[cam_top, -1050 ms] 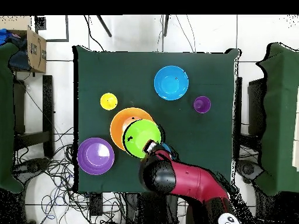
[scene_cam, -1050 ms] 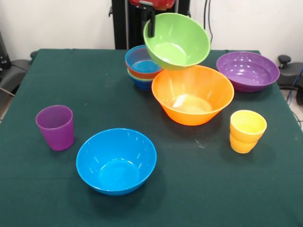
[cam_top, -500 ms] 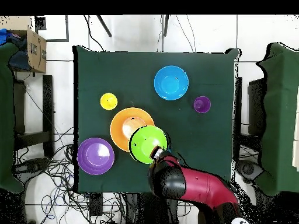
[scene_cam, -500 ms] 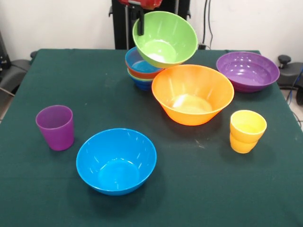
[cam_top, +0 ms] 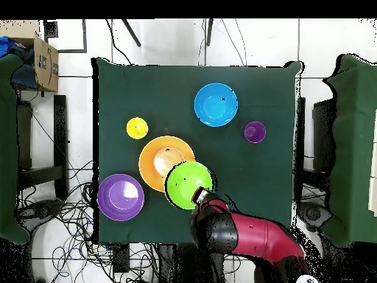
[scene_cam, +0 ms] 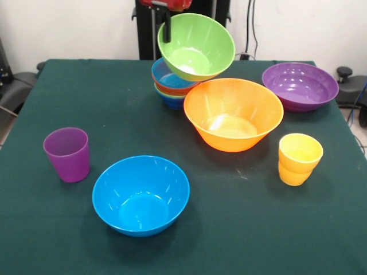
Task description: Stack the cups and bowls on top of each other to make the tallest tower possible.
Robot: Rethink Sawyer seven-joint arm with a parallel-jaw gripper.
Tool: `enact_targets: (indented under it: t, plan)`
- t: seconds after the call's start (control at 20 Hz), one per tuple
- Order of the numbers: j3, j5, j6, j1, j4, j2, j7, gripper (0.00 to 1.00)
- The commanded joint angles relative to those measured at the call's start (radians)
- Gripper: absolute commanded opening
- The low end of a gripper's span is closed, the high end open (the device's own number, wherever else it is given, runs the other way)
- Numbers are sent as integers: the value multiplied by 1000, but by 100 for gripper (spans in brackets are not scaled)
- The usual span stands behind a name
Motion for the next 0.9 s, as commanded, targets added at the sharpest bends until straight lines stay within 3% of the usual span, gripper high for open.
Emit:
enact_targets:
  t: [0.05,0.9]
  plan:
    - [104,-85,-24,-27,45,70,-22,0]
    - [127,-181,-55,-89,34,118,-10,0]
